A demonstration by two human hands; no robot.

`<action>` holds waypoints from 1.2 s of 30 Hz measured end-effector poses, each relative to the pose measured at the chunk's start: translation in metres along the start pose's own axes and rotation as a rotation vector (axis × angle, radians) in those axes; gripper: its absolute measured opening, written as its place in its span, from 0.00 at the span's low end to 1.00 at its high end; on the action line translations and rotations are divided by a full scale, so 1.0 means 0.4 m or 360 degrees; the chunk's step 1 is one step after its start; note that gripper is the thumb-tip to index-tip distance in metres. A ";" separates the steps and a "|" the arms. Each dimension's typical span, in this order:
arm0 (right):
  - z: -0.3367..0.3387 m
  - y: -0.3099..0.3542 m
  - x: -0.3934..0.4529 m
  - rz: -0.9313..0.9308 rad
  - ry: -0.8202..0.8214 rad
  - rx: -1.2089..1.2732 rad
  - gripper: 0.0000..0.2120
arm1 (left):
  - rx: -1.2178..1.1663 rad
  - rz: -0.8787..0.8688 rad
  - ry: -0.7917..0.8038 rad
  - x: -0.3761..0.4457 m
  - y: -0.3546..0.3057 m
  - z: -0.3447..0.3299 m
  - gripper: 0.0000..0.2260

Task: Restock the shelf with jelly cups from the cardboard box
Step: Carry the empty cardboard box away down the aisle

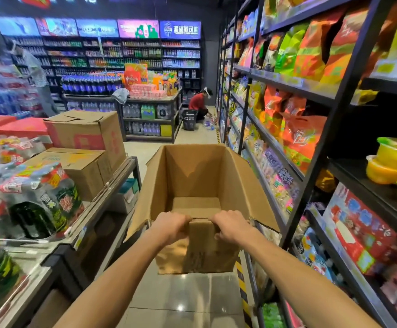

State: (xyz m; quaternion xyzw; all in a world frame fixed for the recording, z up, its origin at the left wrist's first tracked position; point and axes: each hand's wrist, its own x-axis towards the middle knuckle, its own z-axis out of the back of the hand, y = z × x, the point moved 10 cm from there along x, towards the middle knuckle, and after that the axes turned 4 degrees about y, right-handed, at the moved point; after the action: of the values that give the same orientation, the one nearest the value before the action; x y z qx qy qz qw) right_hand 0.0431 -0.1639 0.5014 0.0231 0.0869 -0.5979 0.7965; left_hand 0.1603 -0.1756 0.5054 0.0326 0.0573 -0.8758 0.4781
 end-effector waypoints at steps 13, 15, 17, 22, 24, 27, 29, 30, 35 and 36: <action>0.072 -0.215 0.471 0.0069 0.0043 -0.0002 0.16 | 0.0012 0.0059 0.0063 0.453 0.213 0.080 0.06; 0.076 -0.235 0.534 0.0072 0.0044 0.0004 0.15 | 0.0033 0.0067 0.0063 0.509 0.248 0.082 0.06; 0.077 -0.249 0.605 0.0087 0.0056 -0.0013 0.14 | 0.0034 0.0083 0.0075 0.562 0.289 0.084 0.06; 0.063 -0.272 0.799 0.0091 0.0102 -0.0066 0.13 | 0.0077 0.0094 0.0103 0.706 0.419 0.066 0.09; 0.061 -0.281 0.884 0.0070 0.0121 -0.0080 0.15 | 0.0069 0.0068 0.0100 0.770 0.475 0.067 0.12; 0.064 -0.296 1.016 0.0040 0.0156 -0.0058 0.16 | 0.0049 0.0063 0.0125 0.871 0.569 0.071 0.14; 0.069 -0.308 1.095 0.0021 0.0176 -0.0037 0.17 | 0.0072 0.0031 0.0168 0.938 0.621 0.075 0.13; 0.073 -0.314 1.128 0.0011 0.0191 -0.0034 0.17 | 0.0073 0.0012 0.0188 0.970 0.642 0.076 0.12; 0.078 -0.363 1.278 -0.0063 0.0192 0.0033 0.15 | -0.0015 -0.0037 0.0196 1.119 0.732 0.088 0.08; 0.076 -0.373 1.302 -0.0082 0.0191 0.0058 0.13 | -0.0028 -0.0047 0.0196 1.146 0.747 0.086 0.05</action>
State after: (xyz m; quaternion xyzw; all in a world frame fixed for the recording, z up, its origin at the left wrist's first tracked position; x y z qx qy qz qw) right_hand 0.0443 -0.7043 0.4548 0.0712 0.1241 -0.6172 0.7737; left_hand 0.1635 -0.7226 0.4675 0.0814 0.0949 -0.8785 0.4610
